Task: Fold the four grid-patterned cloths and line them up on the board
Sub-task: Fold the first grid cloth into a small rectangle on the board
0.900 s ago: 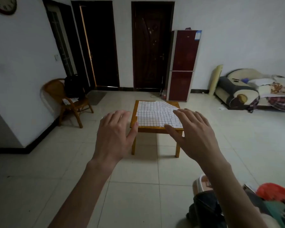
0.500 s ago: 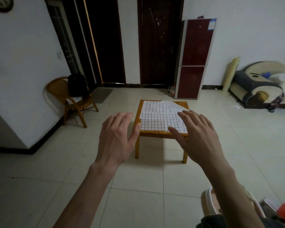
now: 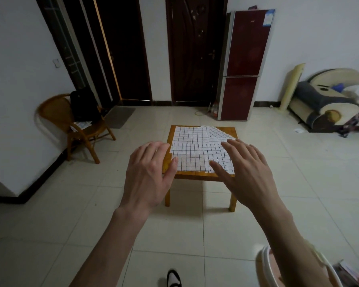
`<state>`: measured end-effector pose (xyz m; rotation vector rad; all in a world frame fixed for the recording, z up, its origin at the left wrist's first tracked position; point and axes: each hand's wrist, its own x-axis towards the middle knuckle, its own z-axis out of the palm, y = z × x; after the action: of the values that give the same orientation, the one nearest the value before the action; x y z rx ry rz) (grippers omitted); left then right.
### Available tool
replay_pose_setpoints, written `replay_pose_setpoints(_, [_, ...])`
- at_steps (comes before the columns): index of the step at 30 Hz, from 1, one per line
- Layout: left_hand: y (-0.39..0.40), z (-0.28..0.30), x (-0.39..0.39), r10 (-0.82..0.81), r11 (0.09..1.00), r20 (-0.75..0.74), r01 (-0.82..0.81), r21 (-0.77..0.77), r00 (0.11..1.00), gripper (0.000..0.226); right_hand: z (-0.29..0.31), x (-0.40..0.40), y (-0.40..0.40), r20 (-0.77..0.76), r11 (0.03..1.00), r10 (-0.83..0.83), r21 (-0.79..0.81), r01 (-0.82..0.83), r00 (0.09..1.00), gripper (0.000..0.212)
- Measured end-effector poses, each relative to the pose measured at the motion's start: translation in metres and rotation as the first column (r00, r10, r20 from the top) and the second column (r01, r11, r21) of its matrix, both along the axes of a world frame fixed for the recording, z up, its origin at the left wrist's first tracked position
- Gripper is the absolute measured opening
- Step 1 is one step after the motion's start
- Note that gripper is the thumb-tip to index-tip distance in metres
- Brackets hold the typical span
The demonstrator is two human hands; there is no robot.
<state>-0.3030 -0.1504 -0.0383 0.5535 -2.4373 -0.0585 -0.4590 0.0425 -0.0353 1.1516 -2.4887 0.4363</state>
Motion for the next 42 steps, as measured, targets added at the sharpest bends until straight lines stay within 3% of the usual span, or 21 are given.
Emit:
replay_pose_setpoints(14, [-0.144, -0.035, -0.167, 0.019, 0.999, 0.052, -0.021, 0.04, 0.998, 0.059, -0.017, -0.161, -0.137, 0.043, 0.999, -0.038, -0.008, 0.038, 0.998, 0.077])
replay_pose_setpoints(27, [-0.227, -0.081, -0.296, -0.023, 0.998, 0.222, 0.011, 0.056, 0.975, 0.061, -0.064, -0.278, -0.22, 0.108, 0.997, -0.057, 0.06, 0.051, 0.993, 0.081])
replay_pose_setpoints(42, [-0.274, -0.136, -0.472, -0.013, 0.982, 0.132, -0.012, 0.186, 0.991, 0.054, -0.126, -0.458, -0.268, 0.198, 0.996, 0.009, 0.082, -0.025, 0.98, 0.077])
